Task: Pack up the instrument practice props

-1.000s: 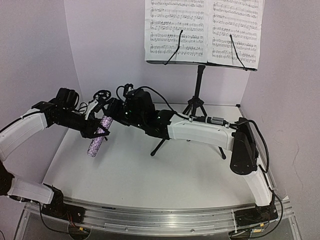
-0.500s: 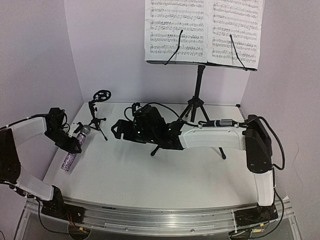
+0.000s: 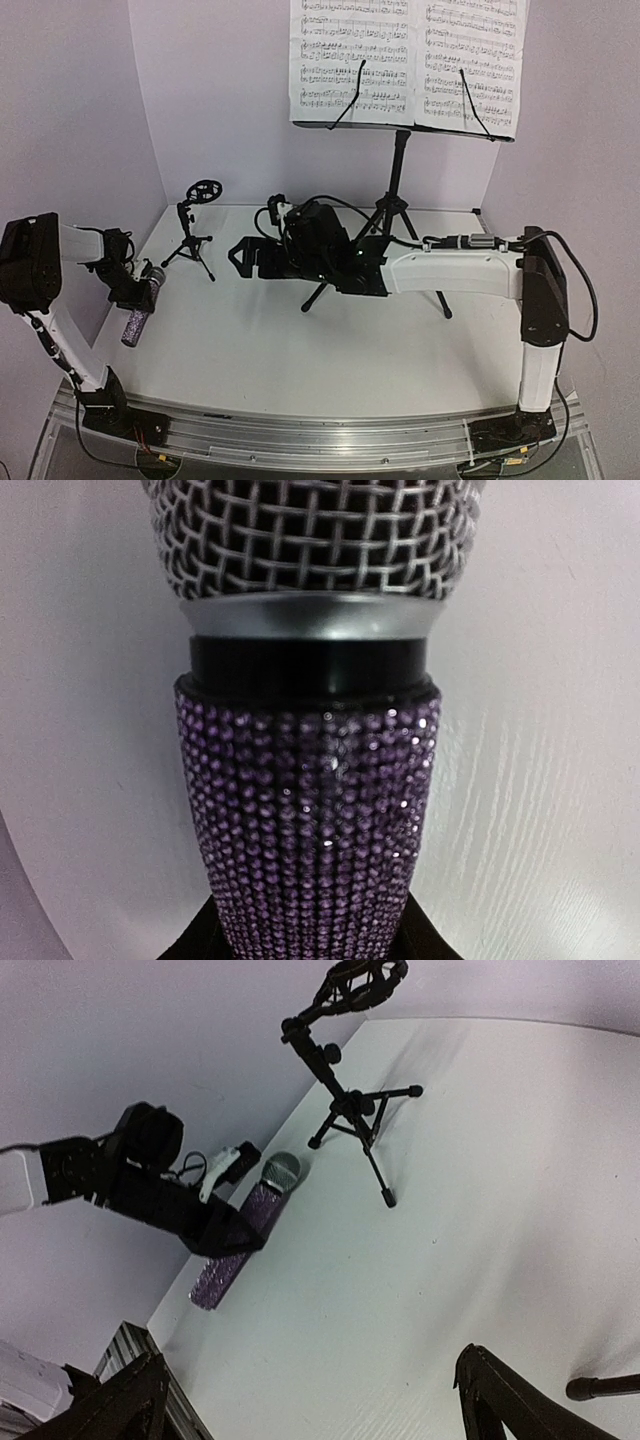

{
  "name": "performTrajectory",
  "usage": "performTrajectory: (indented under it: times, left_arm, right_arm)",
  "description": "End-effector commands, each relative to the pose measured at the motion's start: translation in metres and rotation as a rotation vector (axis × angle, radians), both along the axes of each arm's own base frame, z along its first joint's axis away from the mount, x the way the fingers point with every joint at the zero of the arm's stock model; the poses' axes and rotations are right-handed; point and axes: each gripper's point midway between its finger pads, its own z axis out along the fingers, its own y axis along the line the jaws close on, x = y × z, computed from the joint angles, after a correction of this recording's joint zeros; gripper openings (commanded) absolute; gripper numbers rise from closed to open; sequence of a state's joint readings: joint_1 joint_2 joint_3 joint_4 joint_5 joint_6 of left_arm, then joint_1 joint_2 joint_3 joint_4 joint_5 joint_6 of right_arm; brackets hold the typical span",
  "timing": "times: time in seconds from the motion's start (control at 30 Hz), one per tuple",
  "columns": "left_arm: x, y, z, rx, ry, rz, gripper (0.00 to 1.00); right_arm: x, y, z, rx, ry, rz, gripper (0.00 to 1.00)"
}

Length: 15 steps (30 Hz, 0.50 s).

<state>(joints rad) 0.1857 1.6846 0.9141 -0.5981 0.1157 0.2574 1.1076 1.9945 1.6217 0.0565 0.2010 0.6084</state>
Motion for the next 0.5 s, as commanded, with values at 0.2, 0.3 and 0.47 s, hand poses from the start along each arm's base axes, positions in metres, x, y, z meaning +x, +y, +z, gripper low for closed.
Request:
performTrajectory:
  times: [0.2, 0.3, 0.47]
  left_arm:
    - [0.034, 0.013, -0.011, -0.024, -0.078, 0.124, 0.32]
    - [0.036, 0.014, -0.007, -0.017, -0.087, 0.11, 0.48]
    - [0.043, 0.024, 0.014, 0.06, -0.159, 0.072, 0.72]
  right_arm:
    - [-0.025, -0.019, -0.001, -0.09, -0.043, 0.106, 0.98]
    - [-0.026, -0.025, -0.003, -0.101, -0.047, 0.101, 0.98]
    - [-0.037, -0.04, -0.008, -0.174, -0.064, 0.152, 0.98]
